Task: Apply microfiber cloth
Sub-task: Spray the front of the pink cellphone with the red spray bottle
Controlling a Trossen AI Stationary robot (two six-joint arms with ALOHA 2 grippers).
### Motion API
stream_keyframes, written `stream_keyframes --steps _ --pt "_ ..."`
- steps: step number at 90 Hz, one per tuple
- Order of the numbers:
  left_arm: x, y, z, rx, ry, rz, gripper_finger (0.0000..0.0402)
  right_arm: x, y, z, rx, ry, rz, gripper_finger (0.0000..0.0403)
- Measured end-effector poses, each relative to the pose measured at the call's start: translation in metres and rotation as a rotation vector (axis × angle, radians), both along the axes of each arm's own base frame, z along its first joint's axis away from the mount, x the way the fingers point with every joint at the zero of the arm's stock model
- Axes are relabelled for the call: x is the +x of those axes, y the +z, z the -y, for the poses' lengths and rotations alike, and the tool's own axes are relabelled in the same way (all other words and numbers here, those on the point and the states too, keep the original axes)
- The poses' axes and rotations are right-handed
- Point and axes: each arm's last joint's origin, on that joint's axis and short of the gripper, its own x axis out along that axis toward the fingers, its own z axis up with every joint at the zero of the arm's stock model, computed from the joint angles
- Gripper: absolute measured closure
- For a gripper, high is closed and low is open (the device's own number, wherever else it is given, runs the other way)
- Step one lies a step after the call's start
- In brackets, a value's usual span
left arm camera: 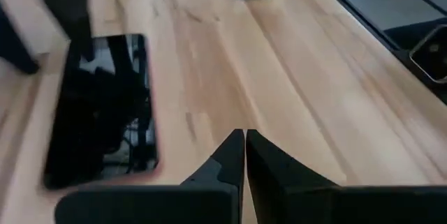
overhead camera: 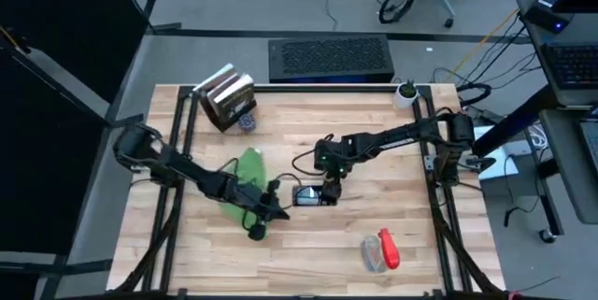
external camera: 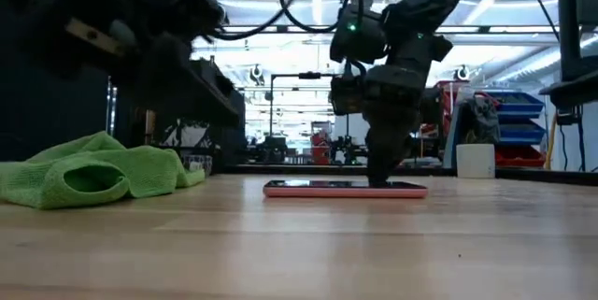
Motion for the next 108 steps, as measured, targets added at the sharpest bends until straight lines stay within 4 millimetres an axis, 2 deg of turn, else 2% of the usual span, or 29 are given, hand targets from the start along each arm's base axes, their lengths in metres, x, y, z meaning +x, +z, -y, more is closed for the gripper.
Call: stream_keyframes --steps 16,35,52,86,108 --pt "0.032 -0.013 0.005 0.073 -0.015 -0.005 0.0402 0.003 0.000 -0.001 -0.002 0.027 0.034 0.0128" --pt "0.053 -0.034 -0.001 0.135 0.088 -0.040 0.0402 0.006 0.001 -0.003 0.024 0.062 0.075 0.0128" --pt "0.058 -0.042 -0.005 0.163 0.142 -0.042 0.0402 0.006 0.001 -0.006 0.082 0.095 0.082 0.0128" --pt "0.059 -0.044 -0.014 0.181 0.170 -0.056 0.0402 0.011 -0.010 -0.012 0.168 0.133 0.088 0.0128" --pt "0.059 -0.044 -0.016 0.187 0.178 -0.059 0.0402 0.013 -0.010 -0.013 0.205 0.148 0.109 0.0132"
